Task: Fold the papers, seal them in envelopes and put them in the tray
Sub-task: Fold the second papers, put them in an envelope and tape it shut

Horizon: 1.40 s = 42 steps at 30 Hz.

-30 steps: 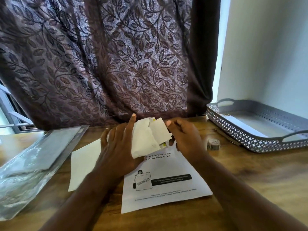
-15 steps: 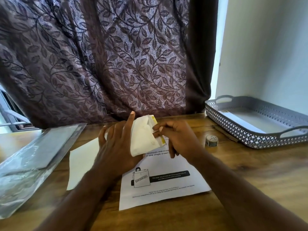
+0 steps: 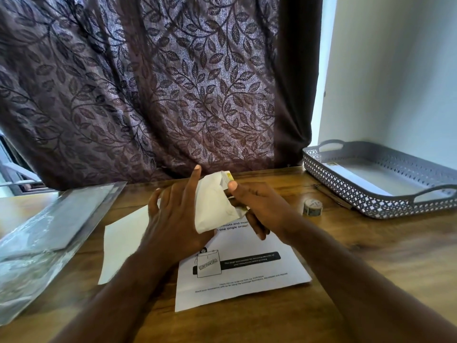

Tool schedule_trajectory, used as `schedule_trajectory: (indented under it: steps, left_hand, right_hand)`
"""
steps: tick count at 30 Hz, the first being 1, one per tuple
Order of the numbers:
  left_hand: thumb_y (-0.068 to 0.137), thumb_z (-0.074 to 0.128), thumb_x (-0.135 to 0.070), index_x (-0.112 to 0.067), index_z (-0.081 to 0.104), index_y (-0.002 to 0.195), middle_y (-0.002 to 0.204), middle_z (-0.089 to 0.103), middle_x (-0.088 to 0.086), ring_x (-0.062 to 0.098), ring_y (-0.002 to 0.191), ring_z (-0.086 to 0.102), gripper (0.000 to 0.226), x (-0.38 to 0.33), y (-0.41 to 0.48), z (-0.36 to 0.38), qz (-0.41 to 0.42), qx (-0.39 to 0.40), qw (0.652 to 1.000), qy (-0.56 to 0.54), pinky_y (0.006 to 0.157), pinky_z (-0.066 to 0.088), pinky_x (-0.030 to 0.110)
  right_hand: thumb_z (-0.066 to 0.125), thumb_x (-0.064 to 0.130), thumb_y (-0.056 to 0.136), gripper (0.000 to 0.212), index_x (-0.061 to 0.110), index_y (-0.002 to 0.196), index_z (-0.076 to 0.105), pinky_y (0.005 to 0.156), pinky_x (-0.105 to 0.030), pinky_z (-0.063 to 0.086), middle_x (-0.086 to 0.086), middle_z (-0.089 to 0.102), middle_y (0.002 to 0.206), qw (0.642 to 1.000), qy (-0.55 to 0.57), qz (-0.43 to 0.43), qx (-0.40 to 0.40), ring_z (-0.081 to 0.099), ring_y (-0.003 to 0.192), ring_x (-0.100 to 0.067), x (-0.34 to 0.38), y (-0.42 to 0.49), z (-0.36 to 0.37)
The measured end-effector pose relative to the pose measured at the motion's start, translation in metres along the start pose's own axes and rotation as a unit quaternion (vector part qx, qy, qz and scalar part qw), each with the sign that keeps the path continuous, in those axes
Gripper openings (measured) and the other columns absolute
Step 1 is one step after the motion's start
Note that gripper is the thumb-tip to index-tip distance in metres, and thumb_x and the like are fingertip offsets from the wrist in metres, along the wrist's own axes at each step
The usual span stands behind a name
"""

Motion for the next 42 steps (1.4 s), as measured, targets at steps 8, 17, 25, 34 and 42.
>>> schedule_trajectory:
  steps: [8, 17, 25, 34, 42]
  left_hand:
    - [0.060, 0.056, -0.085, -0.020, 0.002, 0.160, 0.146, 0.039, 0.009, 0.032, 0.129, 0.041, 0.132, -0.002, -0.001, 0.000, -0.002, 0.015, 1.000, -0.001, 0.107, 0.032, 0.061]
    - [0.048, 0.057, -0.096, -0.032, -0.013, 0.158, 0.153, 0.028, 0.002, 0.030, 0.140, 0.029, 0.146, 0.000, 0.001, 0.003, -0.018, 0.044, 0.998, -0.042, 0.115, 0.017, 0.060]
    - [0.046, 0.039, -0.106, -0.037, -0.019, 0.156, 0.155, 0.034, 0.011, 0.037, 0.139, 0.035, 0.142, -0.003, 0.000, 0.007, 0.004, 0.044, 0.998, -0.037, 0.114, 0.024, 0.066]
    - [0.084, 0.018, -0.084, -0.038, -0.007, 0.157, 0.155, 0.042, 0.008, 0.030, 0.142, 0.037, 0.091, 0.008, 0.003, -0.005, -0.149, 0.020, 0.982, -0.113, 0.120, 0.014, 0.060]
    - [0.094, 0.059, -0.049, -0.031, 0.050, 0.127, 0.081, 0.062, -0.010, 0.027, 0.088, 0.063, 0.039, 0.032, 0.005, -0.015, -0.274, 0.018, 0.951, -0.139, 0.086, 0.049, 0.046]
  right_hand:
    - [0.047, 0.047, 0.103, 0.035, 0.019, 0.102, 0.067, 0.034, -0.019, 0.036, 0.006, 0.069, 0.063, 1.000, -0.019, 0.001, 0.021, 0.042, 0.033, -0.010, -0.007, 0.004, 0.009]
    - [0.078, 0.042, 0.084, 0.057, 0.023, 0.131, 0.051, 0.080, -0.039, 0.060, -0.001, 0.069, 0.112, 0.976, 0.074, 0.089, -0.184, 0.068, 0.100, -0.018, -0.022, 0.015, -0.007]
    - [0.085, 0.015, 0.078, 0.051, 0.026, 0.117, 0.053, 0.071, -0.045, 0.064, -0.005, 0.067, 0.119, 0.978, 0.108, 0.131, -0.121, 0.069, 0.103, -0.025, -0.033, 0.020, 0.012]
    - [0.080, 0.009, 0.084, 0.030, 0.014, 0.107, 0.061, 0.062, -0.041, 0.064, -0.011, 0.072, 0.109, 0.973, 0.125, 0.126, -0.149, 0.073, 0.093, -0.029, -0.032, 0.019, 0.007]
    - [0.075, 0.005, 0.086, 0.032, 0.016, 0.109, 0.055, 0.072, -0.051, 0.064, -0.012, 0.070, 0.110, 0.964, 0.146, 0.120, -0.188, 0.073, 0.095, -0.030, -0.037, 0.021, 0.000]
Point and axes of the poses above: each hand's wrist, its own y-axis towards the middle knuckle, its own z-axis out of the palm, x = y × z, the point moved 1 cm from there along y, towards the middle knuckle
